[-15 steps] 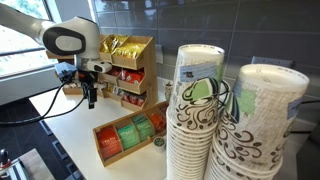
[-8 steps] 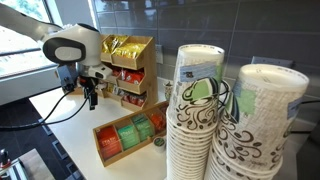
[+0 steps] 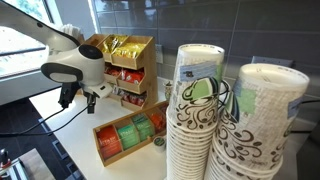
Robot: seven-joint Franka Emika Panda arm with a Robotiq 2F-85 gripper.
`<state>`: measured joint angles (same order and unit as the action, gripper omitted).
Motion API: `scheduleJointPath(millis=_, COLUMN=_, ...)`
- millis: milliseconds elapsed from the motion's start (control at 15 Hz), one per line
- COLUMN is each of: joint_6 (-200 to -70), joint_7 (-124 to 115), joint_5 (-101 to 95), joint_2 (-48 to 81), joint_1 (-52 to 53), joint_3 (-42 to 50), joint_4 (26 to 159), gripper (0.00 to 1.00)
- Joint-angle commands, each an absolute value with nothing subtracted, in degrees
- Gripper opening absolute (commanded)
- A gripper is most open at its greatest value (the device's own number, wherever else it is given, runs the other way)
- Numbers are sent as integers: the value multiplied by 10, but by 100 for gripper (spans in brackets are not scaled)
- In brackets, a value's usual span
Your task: Remove one white sachet from the bottom shelf of the second stand from the right and put it on the counter.
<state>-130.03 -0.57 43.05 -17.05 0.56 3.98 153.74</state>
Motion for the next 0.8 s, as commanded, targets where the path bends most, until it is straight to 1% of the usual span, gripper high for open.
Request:
scheduleJointPath(millis=0, joint_6=-1298, joint_7=-5, joint_5=465, joint_2=-165, joint_1=-1, joint_3=34, joint_4=1537, gripper=100)
scheduleJointPath(millis=400, joint_6=-1298, joint_7=-3, joint_5=471, joint_2=-162, joint_1=-2, joint_3=32, joint_4=1535, gripper=100)
scheduleJointPath(millis=733, joint_6=-1305, joint_7=-61, joint_5=596, joint_2=-118, joint_1=2, joint_3=32, joint_4=1500, gripper=100)
